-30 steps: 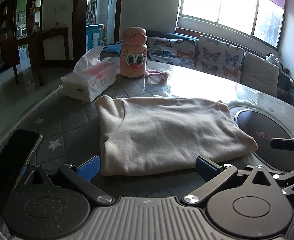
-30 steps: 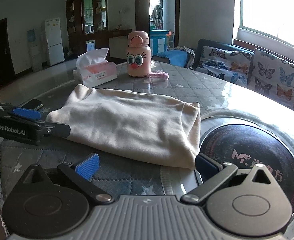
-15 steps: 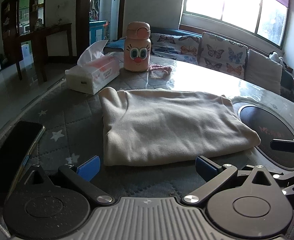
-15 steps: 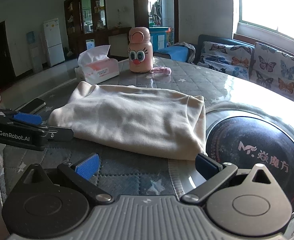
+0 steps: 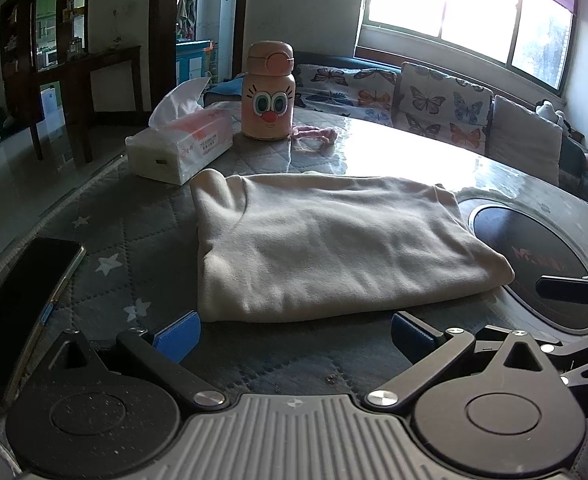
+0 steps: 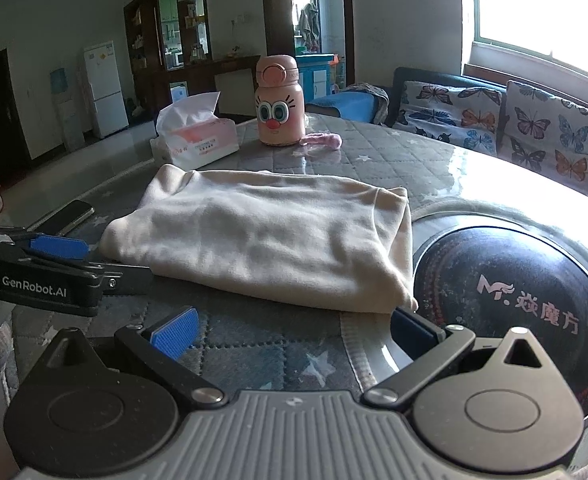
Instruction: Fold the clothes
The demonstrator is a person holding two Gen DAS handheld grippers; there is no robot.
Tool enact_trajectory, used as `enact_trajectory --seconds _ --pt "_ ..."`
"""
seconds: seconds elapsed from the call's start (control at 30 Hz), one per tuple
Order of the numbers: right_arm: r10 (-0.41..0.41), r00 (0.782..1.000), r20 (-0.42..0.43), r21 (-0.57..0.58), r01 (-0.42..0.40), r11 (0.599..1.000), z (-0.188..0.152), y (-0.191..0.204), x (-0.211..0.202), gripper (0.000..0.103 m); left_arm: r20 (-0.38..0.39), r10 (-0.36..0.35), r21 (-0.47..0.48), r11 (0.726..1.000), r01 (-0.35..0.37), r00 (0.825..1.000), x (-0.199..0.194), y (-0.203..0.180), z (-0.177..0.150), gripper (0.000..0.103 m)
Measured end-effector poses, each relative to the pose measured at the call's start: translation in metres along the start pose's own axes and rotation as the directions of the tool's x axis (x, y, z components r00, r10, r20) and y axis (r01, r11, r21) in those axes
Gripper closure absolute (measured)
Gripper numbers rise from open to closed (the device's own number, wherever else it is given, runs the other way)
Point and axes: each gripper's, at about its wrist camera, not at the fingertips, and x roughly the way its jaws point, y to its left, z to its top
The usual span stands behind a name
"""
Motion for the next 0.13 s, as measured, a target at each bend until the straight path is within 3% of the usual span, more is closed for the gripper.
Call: enact_trajectory --seconds 0.13 --pt "0.002 1.0 0.002 0.002 -0.002 1.0 -0.0007 0.0013 -0.0009 0.0 -0.002 -0.003 0.002 1.0 0.003 1.0 -0.0004 -0.0004 -0.0004 0.0"
